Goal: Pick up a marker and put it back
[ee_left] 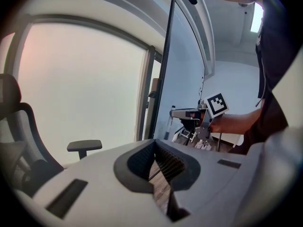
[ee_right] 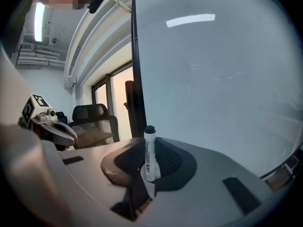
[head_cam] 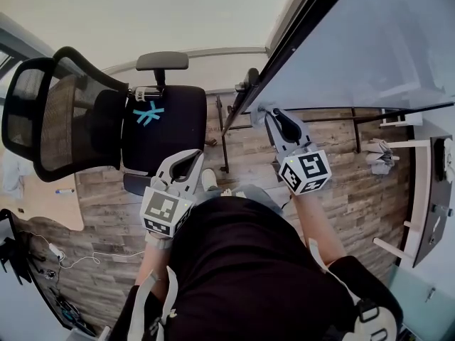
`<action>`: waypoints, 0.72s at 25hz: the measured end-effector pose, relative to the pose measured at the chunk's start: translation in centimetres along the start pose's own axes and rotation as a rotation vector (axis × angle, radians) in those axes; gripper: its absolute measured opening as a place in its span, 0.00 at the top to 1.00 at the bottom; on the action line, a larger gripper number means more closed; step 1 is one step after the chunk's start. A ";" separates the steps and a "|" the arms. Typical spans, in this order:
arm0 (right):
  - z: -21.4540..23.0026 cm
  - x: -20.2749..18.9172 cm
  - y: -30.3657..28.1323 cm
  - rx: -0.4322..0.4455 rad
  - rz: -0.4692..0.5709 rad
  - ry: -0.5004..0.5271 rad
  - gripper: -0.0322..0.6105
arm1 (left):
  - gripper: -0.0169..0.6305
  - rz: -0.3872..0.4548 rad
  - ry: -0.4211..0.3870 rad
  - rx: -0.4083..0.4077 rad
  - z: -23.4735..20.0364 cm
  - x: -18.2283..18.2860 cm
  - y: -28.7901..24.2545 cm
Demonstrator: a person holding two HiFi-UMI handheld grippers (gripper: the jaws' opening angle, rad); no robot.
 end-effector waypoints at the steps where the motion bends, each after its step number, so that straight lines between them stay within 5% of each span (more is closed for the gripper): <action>1: -0.1 -0.2 -0.1 0.001 -0.007 0.006 0.83 | 0.96 -0.001 0.000 0.003 -0.1 0.0 0.1; 18: -1.0 -2.7 -0.5 0.024 -0.095 0.079 0.83 | 0.96 -0.008 -0.003 0.025 -0.6 -0.5 0.8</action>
Point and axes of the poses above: the fingertips, and each gripper's own axes: y backward along the fingers, z to its right, x out of its top, the point moved 2 cm from there along y, backward along the fingers, and after that the axes turned 15 degrees about z, right-handed, at the moved point
